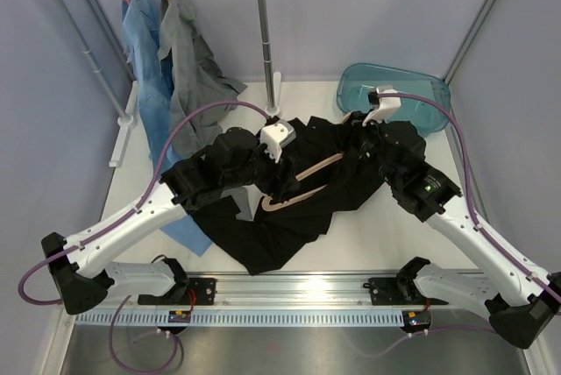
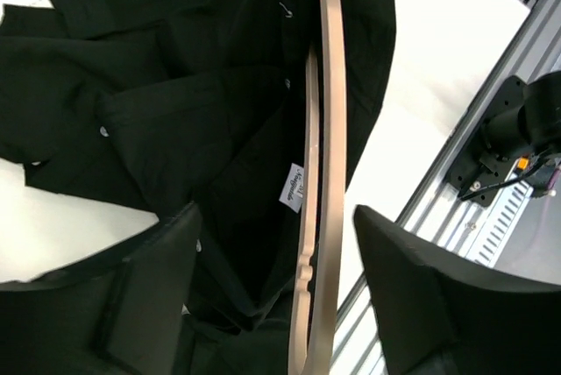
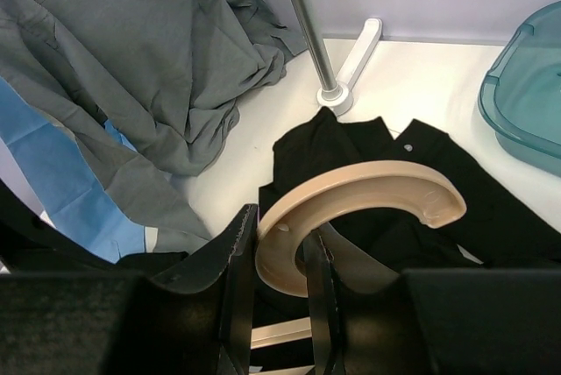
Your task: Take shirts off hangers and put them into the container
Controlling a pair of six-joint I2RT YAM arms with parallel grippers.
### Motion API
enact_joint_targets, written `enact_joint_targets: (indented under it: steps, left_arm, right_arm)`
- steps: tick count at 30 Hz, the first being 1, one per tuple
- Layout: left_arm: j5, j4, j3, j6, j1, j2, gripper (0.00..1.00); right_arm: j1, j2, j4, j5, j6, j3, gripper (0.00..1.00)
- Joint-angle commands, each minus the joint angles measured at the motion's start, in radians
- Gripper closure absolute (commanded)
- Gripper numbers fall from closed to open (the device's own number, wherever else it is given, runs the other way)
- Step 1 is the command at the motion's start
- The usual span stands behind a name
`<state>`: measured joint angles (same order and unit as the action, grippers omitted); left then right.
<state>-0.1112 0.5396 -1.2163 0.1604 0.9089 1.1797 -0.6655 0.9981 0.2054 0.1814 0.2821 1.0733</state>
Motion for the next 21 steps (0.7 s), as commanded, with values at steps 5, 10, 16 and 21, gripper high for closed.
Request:
enact_joint_targets:
  steps: [5, 10, 16, 21]
  left_arm:
    - [-0.035, -0.032, -0.04, -0.01, 0.022, 0.021, 0.46]
    - [-0.016, -0.033, -0.032, -0.018, 0.025, 0.035, 0.87]
    - [0.014, -0.033, -0.035, -0.032, 0.025, 0.028, 1.0]
    - [0.041, -0.033, -0.019, -0.042, 0.025, 0.003, 1.0]
  right_arm:
    - [0.0, 0.005, -0.074, -0.022, -0.02, 0.057, 1.0]
    - [0.0, 0.007, -0.074, -0.025, -0.015, 0.056, 1.0]
    - [0.001, -0.009, -0.055, -0.036, 0.002, 0.054, 0.92]
    - [0.0, -0.079, 0.02, -0.022, 0.025, 0.048, 0.32]
